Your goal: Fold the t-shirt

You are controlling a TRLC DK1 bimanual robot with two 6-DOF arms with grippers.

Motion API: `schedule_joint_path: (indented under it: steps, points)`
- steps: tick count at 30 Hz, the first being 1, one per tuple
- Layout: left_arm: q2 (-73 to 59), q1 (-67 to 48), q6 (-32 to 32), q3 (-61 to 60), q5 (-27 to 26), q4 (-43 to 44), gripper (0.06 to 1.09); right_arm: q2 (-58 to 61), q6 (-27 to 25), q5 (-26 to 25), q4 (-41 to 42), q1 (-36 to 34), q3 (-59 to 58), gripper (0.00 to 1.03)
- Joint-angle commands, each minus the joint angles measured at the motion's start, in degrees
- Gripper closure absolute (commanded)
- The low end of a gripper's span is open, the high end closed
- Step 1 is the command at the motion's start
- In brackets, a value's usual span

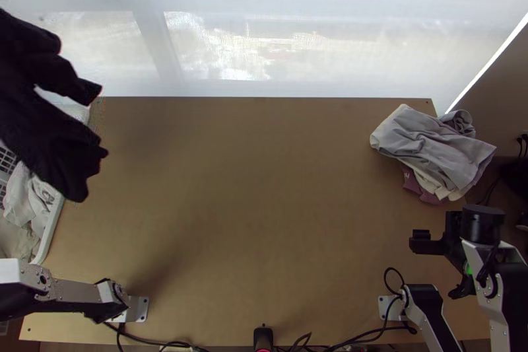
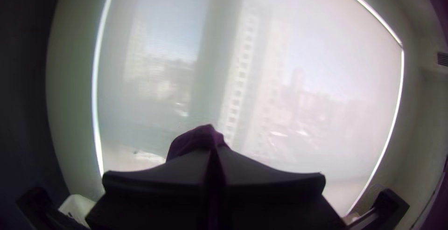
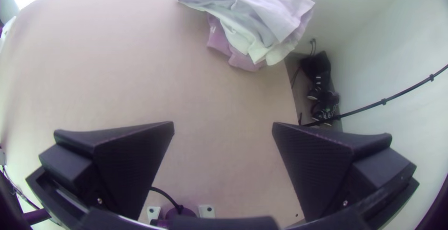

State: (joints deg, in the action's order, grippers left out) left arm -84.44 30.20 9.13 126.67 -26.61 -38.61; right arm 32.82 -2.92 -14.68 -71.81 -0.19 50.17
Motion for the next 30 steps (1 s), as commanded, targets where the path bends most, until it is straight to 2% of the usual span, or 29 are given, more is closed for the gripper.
schedule_joint_path:
  steps: [1,4,8,15,19,30]
  points:
    - [1.21,-20.79,-1.22,-0.64,-0.46,-7.36,1.05,-0.56,0.02,-0.09,-0.26,-0.43,0.19,0.05]
    - [2.44,-31.43,-1.04,-4.94,0.24,-8.59,1.05,-0.56,0.02,-0.09,-0.35,-0.78,0.1,0.05]
    - [4.64,-47.16,-1.48,-14.0,4.9,-8.15,1.05,-0.56,0.02,-0.09,-0.35,-1.04,0.1,0.05]
    - [7.36,-70.1,-1.74,-31.49,12.64,-1.82,1.05,-0.65,0.02,-0.18,-1.67,-1.84,0.36,0.05]
    - [6.4,-76.95,-1.74,-36.67,15.01,1.96,1.05,-0.65,-0.07,-0.18,-2.46,-2.63,1.42,0.05]
    - [3.94,-89.08,-2.36,-40.01,15.45,2.93,1.05,-1.0,-0.33,-0.26,-4.39,-4.91,4.23,0.05]
